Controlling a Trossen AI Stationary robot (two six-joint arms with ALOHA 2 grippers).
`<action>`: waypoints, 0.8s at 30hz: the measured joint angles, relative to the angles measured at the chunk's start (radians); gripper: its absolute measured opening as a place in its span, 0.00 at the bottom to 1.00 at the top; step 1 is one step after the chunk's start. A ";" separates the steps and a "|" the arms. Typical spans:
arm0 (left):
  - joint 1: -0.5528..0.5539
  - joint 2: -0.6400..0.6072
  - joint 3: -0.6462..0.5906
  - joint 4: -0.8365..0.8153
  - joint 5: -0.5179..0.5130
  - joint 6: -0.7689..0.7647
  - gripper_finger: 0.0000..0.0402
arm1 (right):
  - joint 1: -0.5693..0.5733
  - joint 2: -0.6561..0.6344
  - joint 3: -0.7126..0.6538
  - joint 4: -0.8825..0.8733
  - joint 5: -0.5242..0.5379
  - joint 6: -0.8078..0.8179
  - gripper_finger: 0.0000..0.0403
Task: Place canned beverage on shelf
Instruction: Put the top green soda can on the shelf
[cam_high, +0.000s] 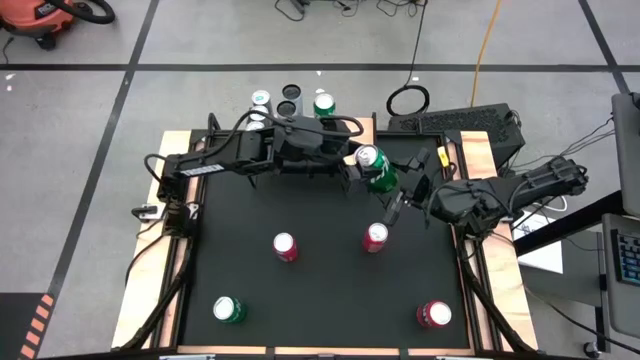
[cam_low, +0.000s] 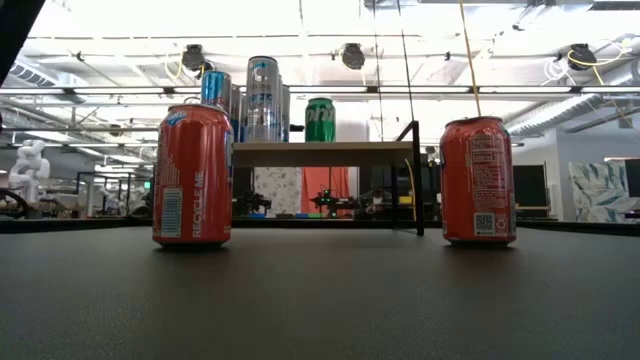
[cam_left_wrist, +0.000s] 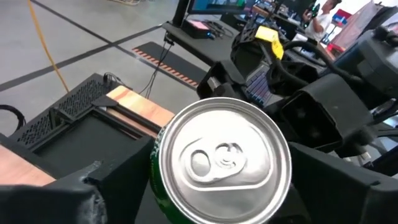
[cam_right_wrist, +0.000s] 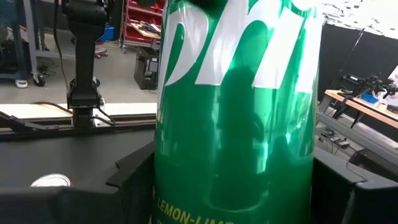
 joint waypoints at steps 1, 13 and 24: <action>0.000 0.000 0.000 -0.002 0.000 -0.001 0.88 | 0.000 0.000 0.000 -0.005 0.000 -0.001 0.70; 0.001 -0.001 0.000 -0.006 0.013 0.006 0.72 | 0.000 0.000 0.001 -0.007 0.000 -0.015 0.70; 0.007 -0.001 0.000 -0.037 0.064 0.005 0.71 | 0.000 -0.014 0.001 -0.097 -0.084 0.138 0.81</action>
